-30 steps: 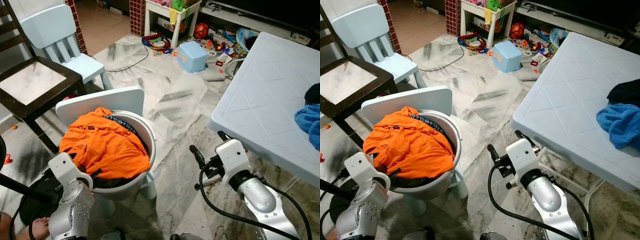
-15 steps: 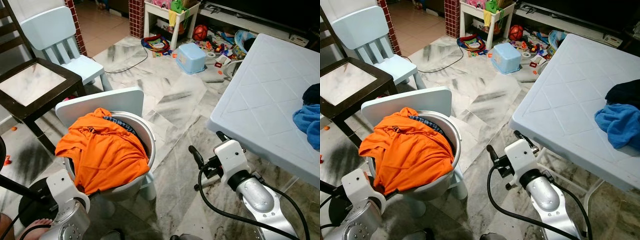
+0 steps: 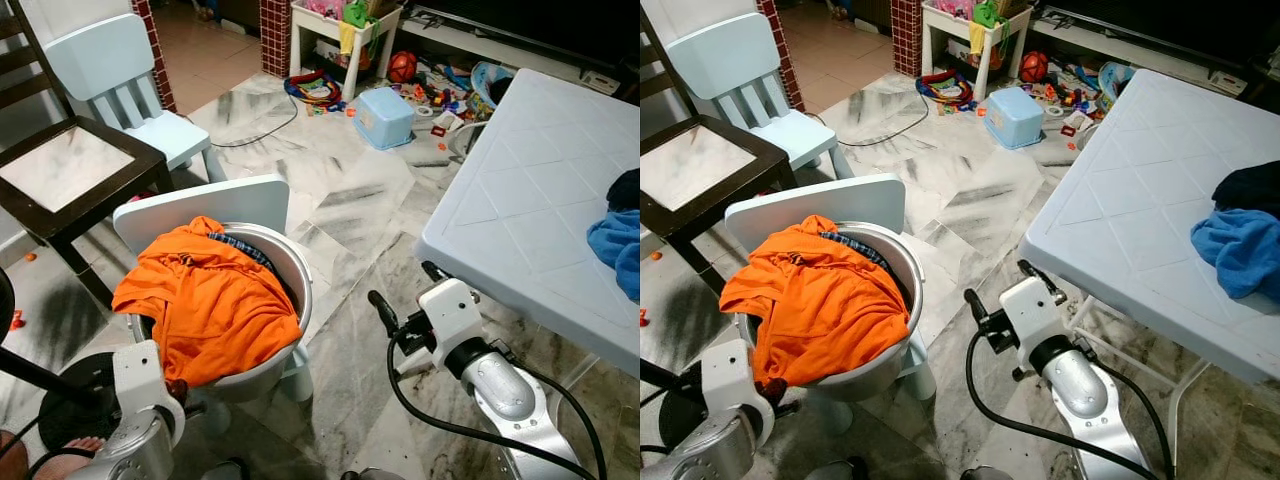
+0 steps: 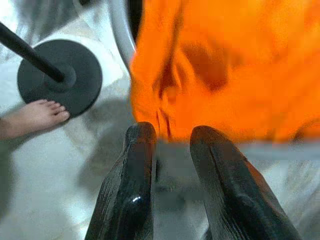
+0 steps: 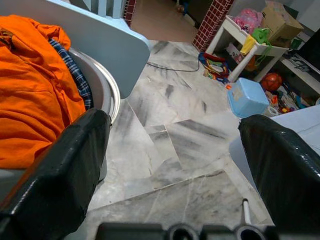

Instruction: Hang hanger

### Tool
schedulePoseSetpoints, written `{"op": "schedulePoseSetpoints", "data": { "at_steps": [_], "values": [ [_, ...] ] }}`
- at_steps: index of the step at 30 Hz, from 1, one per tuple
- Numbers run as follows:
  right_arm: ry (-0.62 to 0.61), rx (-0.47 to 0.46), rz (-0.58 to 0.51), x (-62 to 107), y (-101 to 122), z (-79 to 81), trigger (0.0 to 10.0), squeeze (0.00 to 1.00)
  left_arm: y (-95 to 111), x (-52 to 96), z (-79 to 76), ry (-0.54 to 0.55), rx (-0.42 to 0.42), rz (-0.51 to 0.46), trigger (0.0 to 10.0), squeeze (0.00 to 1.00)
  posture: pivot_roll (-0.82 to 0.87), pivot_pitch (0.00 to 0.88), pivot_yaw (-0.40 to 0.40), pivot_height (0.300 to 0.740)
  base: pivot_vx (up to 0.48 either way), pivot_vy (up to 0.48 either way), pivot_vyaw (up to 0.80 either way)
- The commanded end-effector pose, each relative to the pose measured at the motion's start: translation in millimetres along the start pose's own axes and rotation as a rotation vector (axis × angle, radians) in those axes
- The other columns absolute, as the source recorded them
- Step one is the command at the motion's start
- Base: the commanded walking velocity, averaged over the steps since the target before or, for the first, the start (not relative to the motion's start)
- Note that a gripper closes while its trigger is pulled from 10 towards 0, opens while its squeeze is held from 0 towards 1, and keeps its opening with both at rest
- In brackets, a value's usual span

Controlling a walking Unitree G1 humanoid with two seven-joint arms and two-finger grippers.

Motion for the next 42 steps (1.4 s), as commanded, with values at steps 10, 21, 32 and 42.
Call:
{"op": "schedulePoseSetpoints", "data": {
  "at_steps": [10,21,32,42],
  "values": [
    [0.015,0.014,-0.017,-5.1,3,1.7,10.0,0.00,40,-26.4,-33.7,-0.044,0.446,-0.148,10.0,1.00,-0.07,0.096,-0.082,0.740,0.000,0.000,0.00],
    [0.012,0.028,-0.022,-4.8,5,-0.8,10.0,0.00,21,-49.0,-84.6,-0.135,0.613,-0.028,10.0,1.00,-0.09,0.096,-0.079,0.740,0.000,0.000,0.00],
    [0.019,0.036,-0.020,-3.1,3,0.6,10.0,0.00,-9,-41.4,-93.1,-0.150,0.590,0.059,10.0,1.00,-0.09,0.099,-0.073,0.740,0.000,0.000,0.00],
    [0.031,0.047,-0.013,-5.5,1,-0.8,10.0,0.00,-14,-36.5,-66.8,-0.117,0.483,0.050,10.0,0.00,-0.07,0.091,-0.083,0.740,0.000,0.000,0.00]
  ]
}}
Point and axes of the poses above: a point about 5 cm out from each wrist's last joint towards the gripper, its own x axis pointing back from the gripper into the wrist, its own y axis along the axis of the wrist's last joint, z = x × y, the point moved 6 cm from there along -x, pointing out of the wrist towards the gripper, and after that the axes turned 1 degree about -x, right-handed, at the moved point
